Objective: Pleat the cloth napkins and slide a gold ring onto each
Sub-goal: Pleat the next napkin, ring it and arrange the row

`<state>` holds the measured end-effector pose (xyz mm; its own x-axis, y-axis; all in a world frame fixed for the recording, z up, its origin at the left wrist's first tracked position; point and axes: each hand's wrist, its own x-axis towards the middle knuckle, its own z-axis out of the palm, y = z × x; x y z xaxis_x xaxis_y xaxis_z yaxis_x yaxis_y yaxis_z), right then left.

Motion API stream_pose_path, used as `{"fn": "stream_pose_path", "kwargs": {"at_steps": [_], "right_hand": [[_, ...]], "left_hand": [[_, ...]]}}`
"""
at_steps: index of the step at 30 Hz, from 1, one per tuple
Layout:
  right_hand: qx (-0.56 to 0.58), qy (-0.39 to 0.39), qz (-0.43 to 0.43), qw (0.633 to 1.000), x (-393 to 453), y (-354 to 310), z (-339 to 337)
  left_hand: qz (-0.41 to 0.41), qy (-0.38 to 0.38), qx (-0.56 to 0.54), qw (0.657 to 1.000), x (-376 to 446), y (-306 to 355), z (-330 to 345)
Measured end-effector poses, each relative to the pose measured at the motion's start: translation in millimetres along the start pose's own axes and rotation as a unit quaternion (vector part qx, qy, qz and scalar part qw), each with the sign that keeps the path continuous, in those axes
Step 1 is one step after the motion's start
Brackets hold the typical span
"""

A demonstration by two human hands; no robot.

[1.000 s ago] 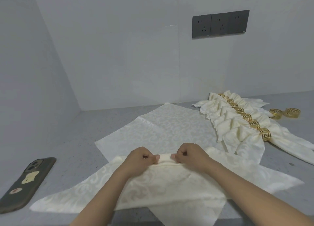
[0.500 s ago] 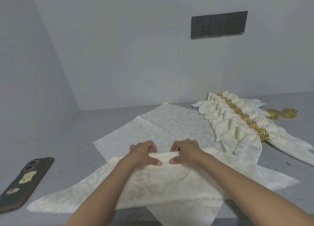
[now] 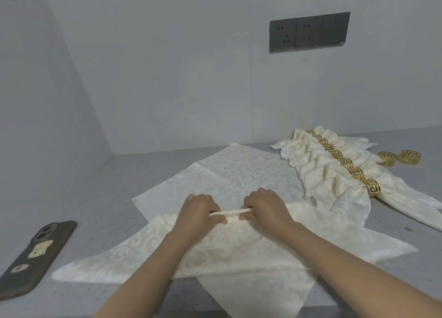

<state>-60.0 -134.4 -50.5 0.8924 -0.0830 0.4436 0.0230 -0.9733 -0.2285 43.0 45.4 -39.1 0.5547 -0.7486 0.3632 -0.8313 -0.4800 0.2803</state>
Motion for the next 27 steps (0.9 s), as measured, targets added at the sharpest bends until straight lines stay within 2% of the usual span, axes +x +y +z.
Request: {"fn": "stream_pose_path", "kwargs": {"at_steps": [4,9,13,16,22,27], "right_hand": [[0.036,-0.021,-0.003,0.999,-13,-2,-7],[0.087,-0.104,0.039,0.990,-23,-4,-17],[0.090,-0.087,0.050,0.991,-33,-5,-18],[0.112,-0.066,0.093,0.987,-37,-6,-20],[0.141,-0.112,0.123,0.976,-33,-10,-18],[0.131,-0.163,0.149,0.966,-21,0,-16]], "left_hand": [[-0.002,-0.002,-0.043,0.999,-15,1,-1],[-0.070,-0.089,-0.128,0.985,-34,2,-10],[-0.092,-0.087,-0.160,0.979,-42,3,-14],[-0.129,-0.082,-0.213,0.965,-44,4,-16],[-0.142,-0.099,-0.169,0.970,-35,7,-12],[-0.110,-0.159,-0.091,0.977,-17,3,-17]]}}
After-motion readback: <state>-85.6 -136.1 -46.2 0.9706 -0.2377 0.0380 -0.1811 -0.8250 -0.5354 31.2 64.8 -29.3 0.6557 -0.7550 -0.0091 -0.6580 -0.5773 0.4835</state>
